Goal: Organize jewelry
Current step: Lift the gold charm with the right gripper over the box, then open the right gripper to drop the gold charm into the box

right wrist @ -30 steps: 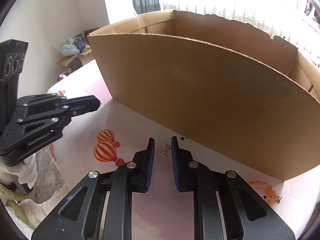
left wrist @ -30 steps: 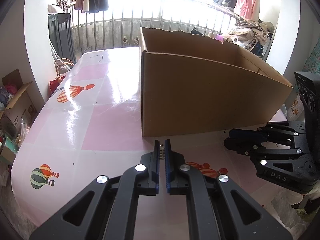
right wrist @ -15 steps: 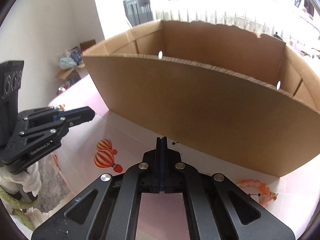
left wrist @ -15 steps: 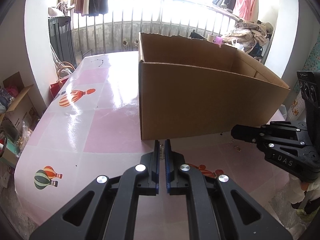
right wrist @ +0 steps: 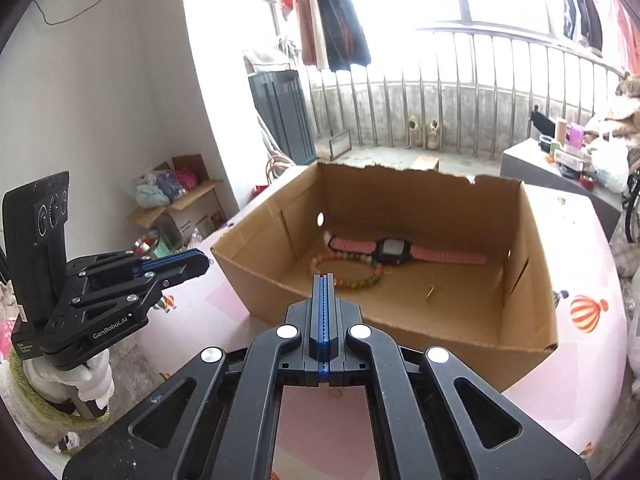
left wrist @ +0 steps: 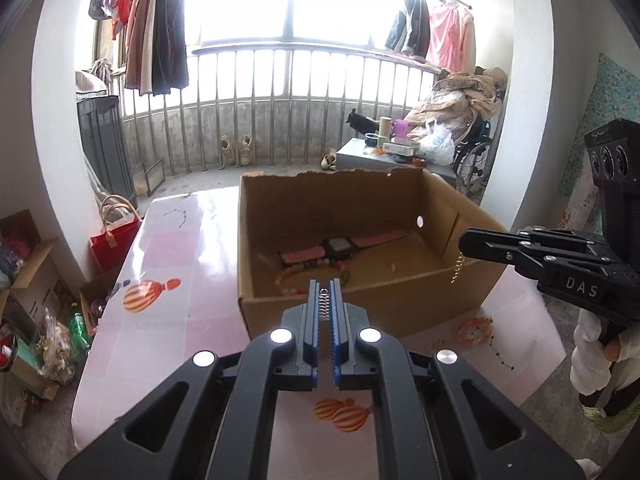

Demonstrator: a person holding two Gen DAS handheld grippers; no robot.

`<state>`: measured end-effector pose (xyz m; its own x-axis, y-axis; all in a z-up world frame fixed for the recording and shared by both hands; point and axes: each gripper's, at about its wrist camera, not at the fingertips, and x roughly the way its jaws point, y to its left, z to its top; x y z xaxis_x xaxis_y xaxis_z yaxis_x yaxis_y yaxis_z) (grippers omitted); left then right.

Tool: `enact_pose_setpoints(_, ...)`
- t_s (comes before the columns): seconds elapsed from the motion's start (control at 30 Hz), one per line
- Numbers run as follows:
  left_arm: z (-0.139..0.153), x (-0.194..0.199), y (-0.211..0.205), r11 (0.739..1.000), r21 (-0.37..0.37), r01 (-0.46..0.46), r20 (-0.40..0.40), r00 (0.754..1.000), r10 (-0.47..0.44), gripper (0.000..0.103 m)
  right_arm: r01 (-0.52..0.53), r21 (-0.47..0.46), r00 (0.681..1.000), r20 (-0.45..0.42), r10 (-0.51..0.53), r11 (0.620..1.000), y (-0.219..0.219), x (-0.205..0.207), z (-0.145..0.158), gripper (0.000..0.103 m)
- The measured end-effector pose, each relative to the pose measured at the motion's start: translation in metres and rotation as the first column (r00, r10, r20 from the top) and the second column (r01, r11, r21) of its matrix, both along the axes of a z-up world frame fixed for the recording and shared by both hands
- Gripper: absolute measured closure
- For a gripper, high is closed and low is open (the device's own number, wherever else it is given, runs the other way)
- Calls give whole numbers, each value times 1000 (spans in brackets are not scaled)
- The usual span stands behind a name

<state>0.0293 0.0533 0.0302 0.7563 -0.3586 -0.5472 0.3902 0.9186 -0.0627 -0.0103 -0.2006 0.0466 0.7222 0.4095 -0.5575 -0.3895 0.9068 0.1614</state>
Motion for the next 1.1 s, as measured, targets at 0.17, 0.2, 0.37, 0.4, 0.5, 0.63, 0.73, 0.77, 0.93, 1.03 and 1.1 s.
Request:
enact_pose_setpoints(0.17, 20, 33, -24, 997, -30, 74, -8, 997, -74, 99, 30, -19, 999, 27, -29, 999, -13, 23, 22, 103)
enact_pose_setpoints(0.2, 21, 42, -31, 995, -34, 92, -20, 996, -92, 99, 35, -22, 999, 19, -35, 999, -16, 31, 23, 103)
enact_pose_setpoints(0.37, 11, 89, -64, 988, -54, 143, -118, 982, -149, 99, 66, -33, 996, -57, -68, 997, -36, 68, 13, 103)
enact_pose_setpoints(0.4, 7, 97, -73, 987, -57, 150, -142, 977, -157, 99, 63, -27, 995, -79, -65, 998, -40, 75, 9, 103)
enact_pose_setpoints(0.5, -9, 120, -90, 987, -44, 152, -205, 966, -157, 99, 79, -44, 987, -135, -84, 996, -50, 93, -3, 103)
enact_pose_setpoints(0.63, -23, 135, -105, 988, -32, 152, -253, 955, -156, 99, 82, -59, 980, -177, -91, 995, -60, 107, -15, 103)
enact_pose_setpoints(0.73, -30, 143, -115, 988, -19, 152, -281, 948, -151, 98, 89, -62, 975, -197, -99, 994, -66, 114, -21, 100)
enact_pose_setpoints(0.77, -31, 144, -117, 988, -19, 153, -287, 946, -152, 98, 91, -63, 975, -199, -102, 994, -68, 115, -22, 100)
enact_pose_setpoints(0.93, -36, 150, -123, 989, -9, 146, -304, 942, -142, 88, 99, -65, 973, -204, -110, 993, -72, 119, -26, 91)
enact_pose_setpoints(1.03, -33, 149, -122, 990, -15, 137, -301, 944, -135, 79, 107, -64, 974, -195, -118, 992, -74, 119, -25, 85)
enact_pose_setpoints(1.1, -32, 149, -121, 991, -12, 130, -298, 946, -128, 73, 117, -54, 974, -188, -125, 992, -77, 118, -23, 83)
